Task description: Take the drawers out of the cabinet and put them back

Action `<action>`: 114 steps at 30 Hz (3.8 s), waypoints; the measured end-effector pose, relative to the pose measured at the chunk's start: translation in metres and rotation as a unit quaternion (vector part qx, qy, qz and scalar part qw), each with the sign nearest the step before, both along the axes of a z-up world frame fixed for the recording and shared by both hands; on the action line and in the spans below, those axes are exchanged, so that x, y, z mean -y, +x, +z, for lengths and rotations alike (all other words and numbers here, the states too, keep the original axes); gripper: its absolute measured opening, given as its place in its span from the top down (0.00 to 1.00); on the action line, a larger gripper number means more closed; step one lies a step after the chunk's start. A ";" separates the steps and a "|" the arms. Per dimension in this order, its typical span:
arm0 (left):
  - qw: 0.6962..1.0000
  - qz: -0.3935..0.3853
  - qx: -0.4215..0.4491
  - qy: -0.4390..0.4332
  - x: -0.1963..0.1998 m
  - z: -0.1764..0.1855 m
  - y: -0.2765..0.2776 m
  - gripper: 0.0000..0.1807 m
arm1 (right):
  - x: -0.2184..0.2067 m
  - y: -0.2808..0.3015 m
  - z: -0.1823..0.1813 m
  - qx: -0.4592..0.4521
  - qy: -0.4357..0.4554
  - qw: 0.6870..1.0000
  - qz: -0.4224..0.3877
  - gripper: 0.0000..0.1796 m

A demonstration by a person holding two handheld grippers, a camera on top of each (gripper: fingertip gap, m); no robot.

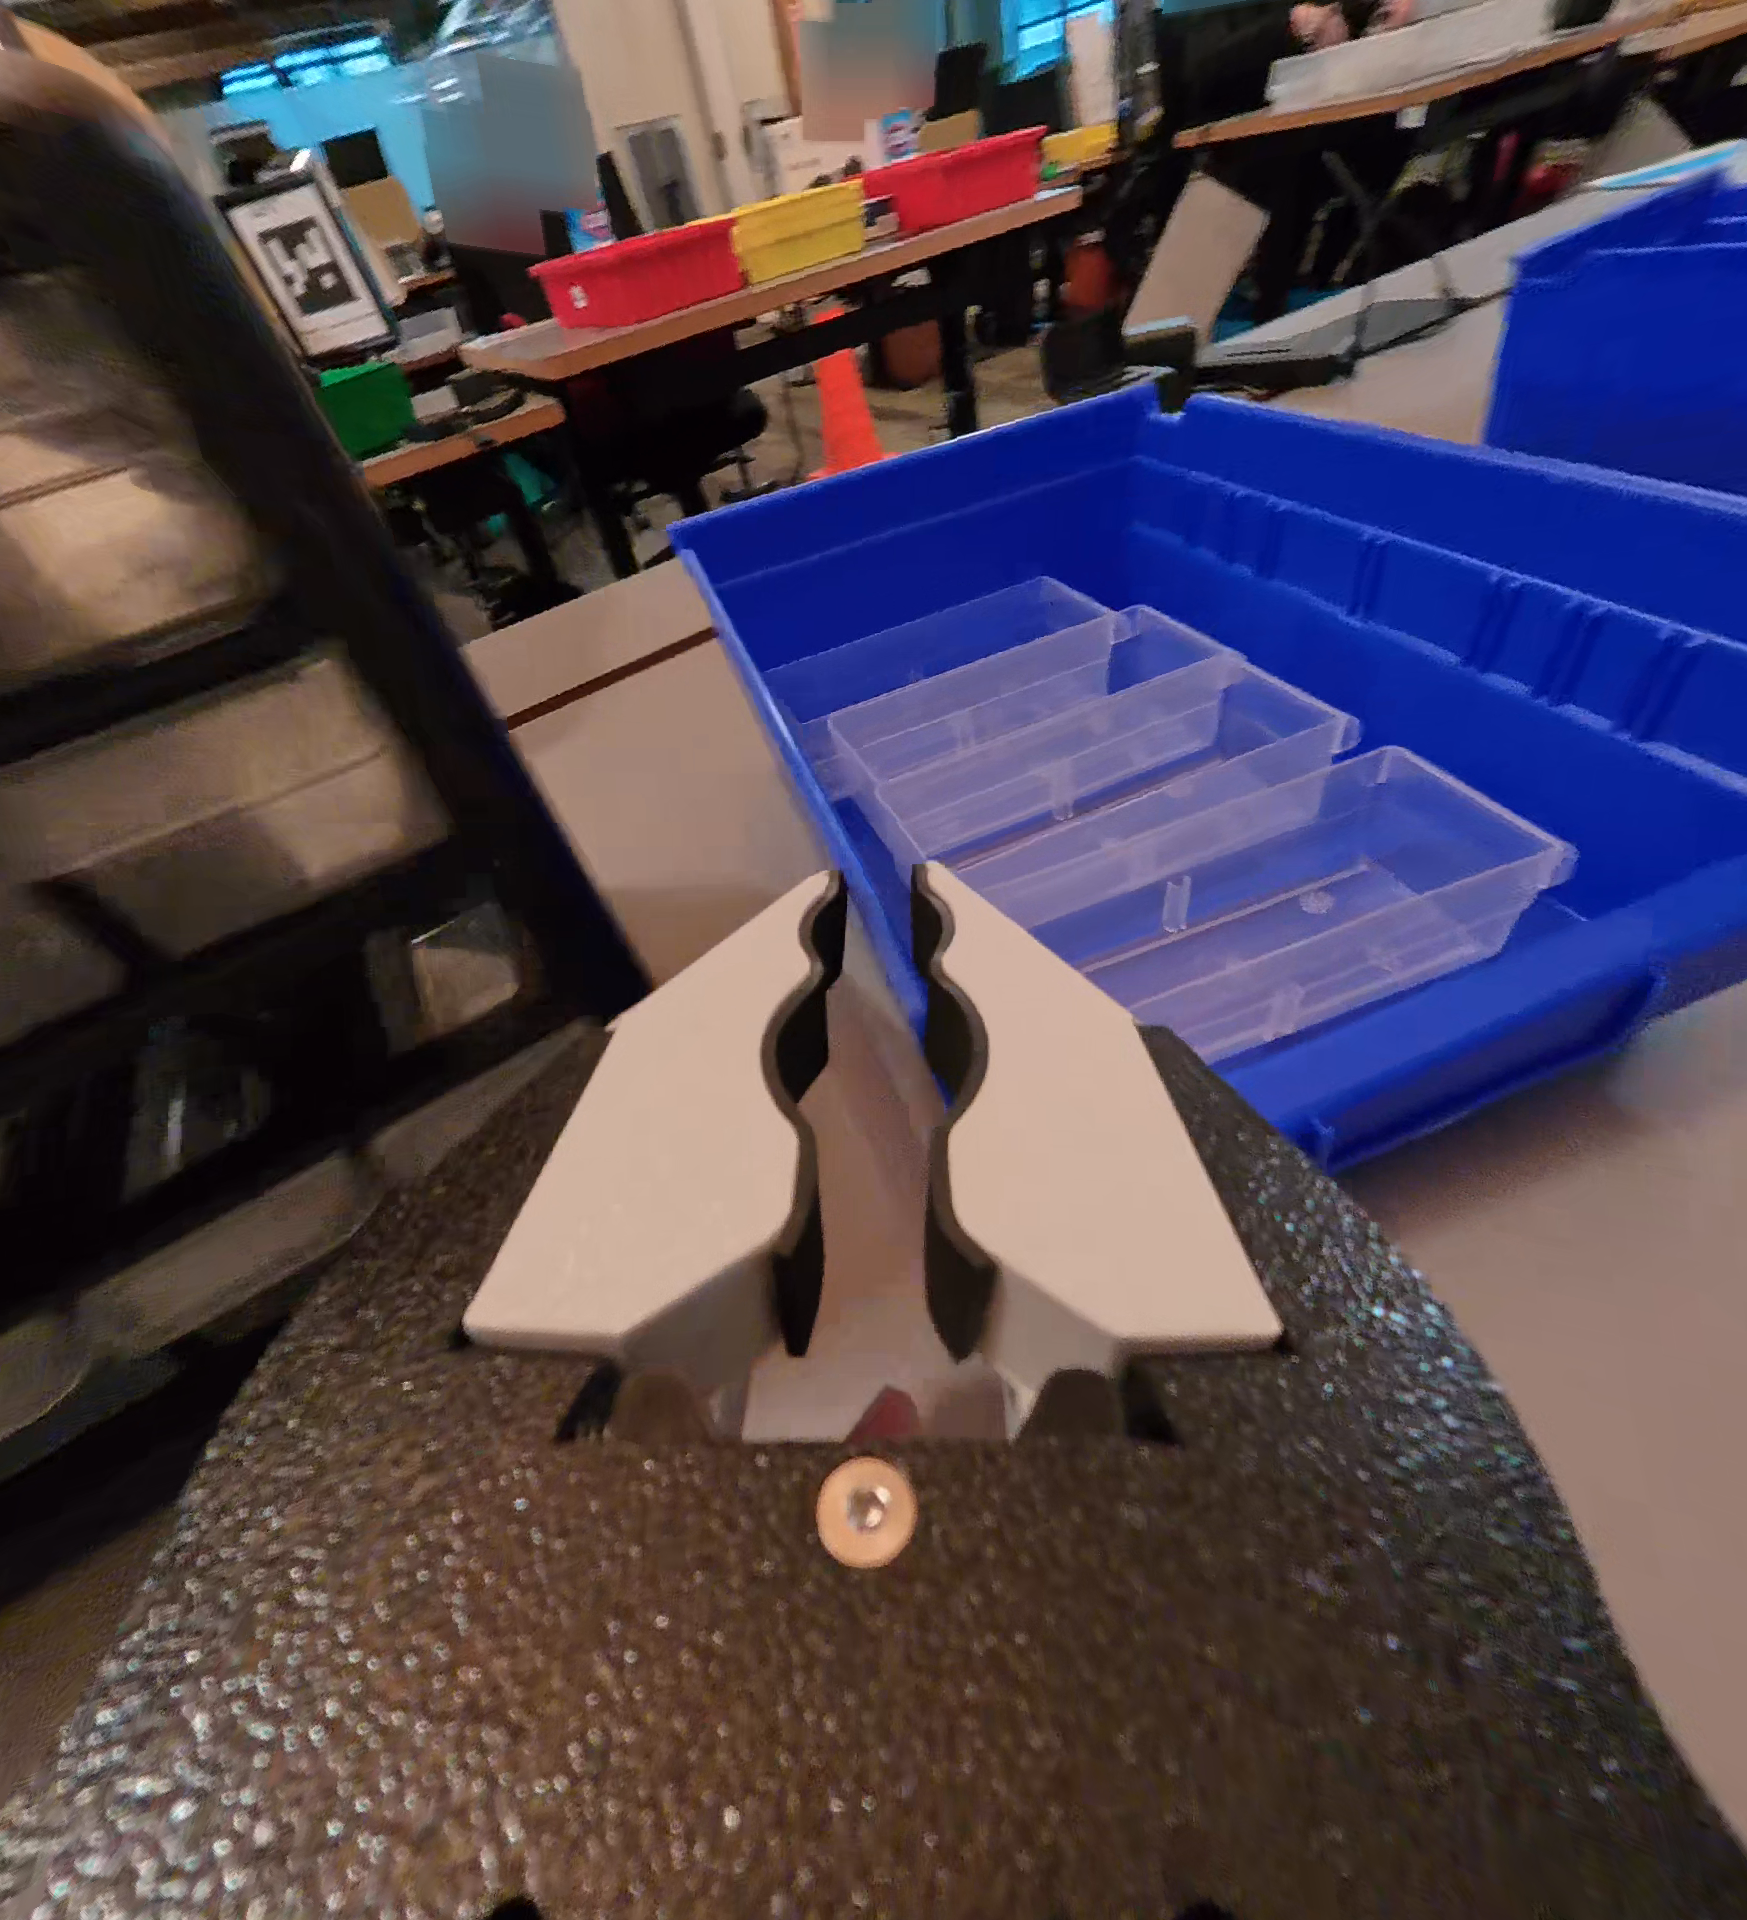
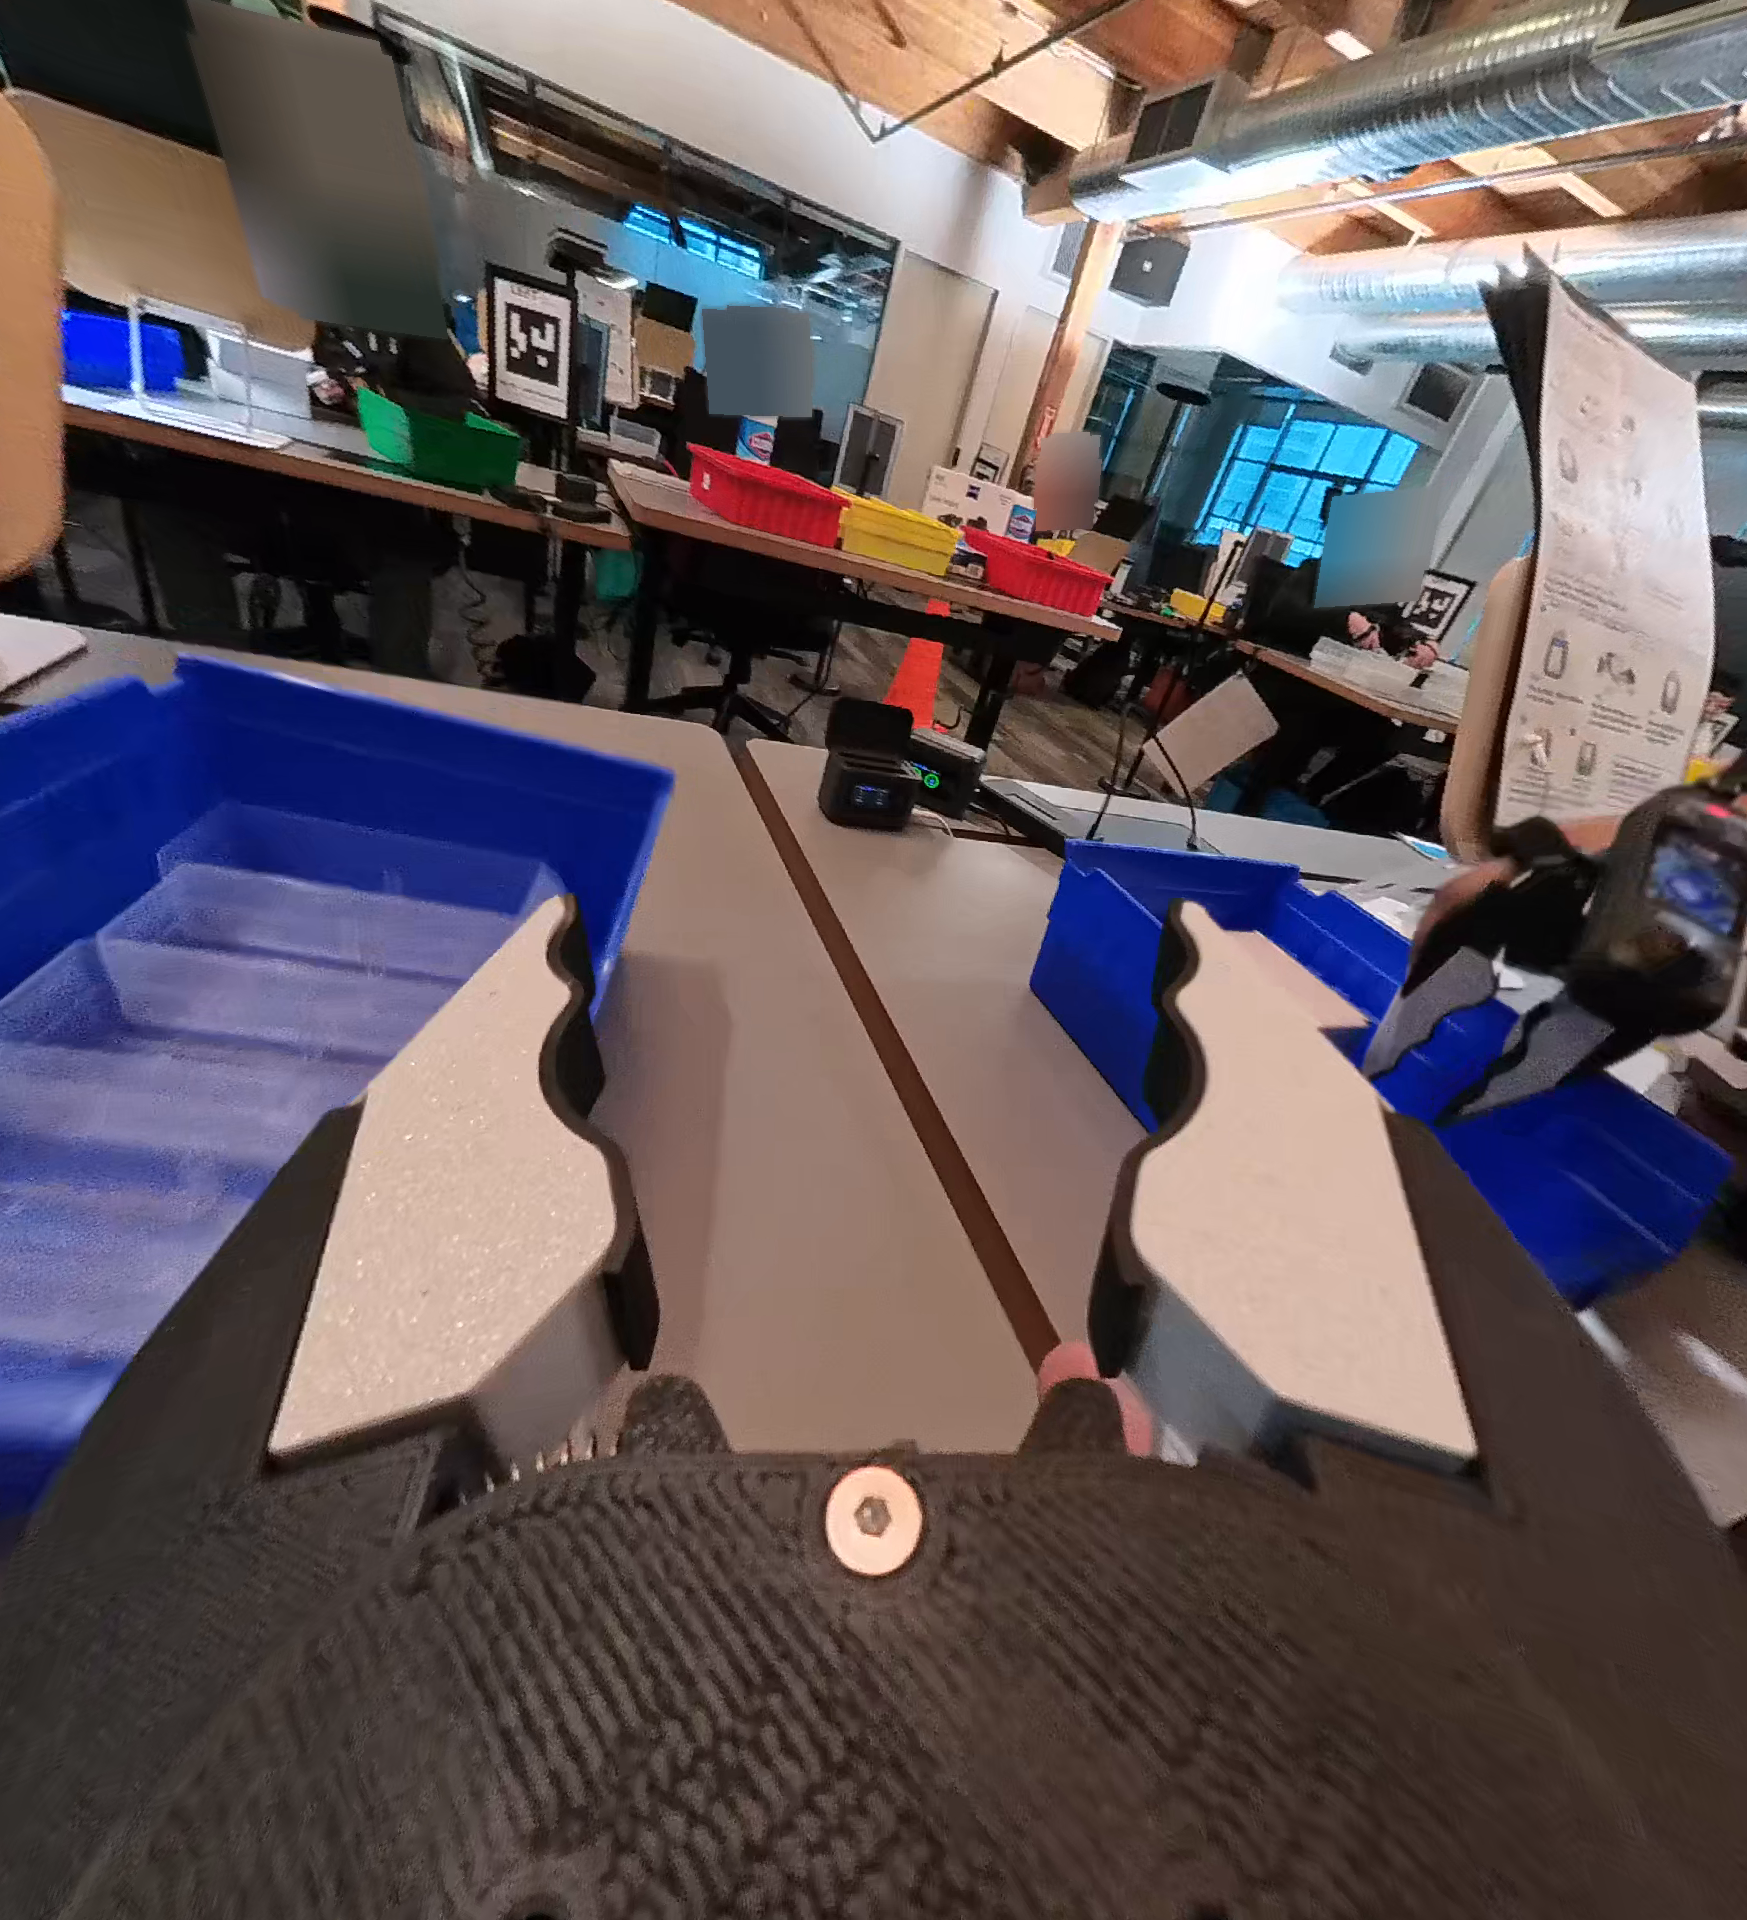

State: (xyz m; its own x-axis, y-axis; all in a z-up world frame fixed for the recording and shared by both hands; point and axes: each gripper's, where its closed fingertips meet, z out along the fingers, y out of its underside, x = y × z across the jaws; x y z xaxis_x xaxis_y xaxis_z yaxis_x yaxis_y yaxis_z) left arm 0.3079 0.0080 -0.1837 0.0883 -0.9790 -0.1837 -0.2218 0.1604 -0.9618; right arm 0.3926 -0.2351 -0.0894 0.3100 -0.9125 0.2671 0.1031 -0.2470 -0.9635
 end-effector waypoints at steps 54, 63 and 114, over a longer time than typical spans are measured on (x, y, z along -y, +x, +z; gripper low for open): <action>0.979 0.200 0.011 -0.045 -0.167 0.003 -0.370 0.98 | -0.241 -0.036 -0.009 -0.031 0.014 0.962 0.272 0.43; 0.983 0.164 0.057 -0.059 -0.189 0.065 -0.368 0.76 | -0.247 -0.036 -0.011 -0.036 0.017 0.960 0.276 0.43; 0.876 0.337 0.340 -0.055 -0.369 0.196 -0.397 1.00 | -0.382 -0.321 0.080 -0.012 0.174 0.846 0.504 0.31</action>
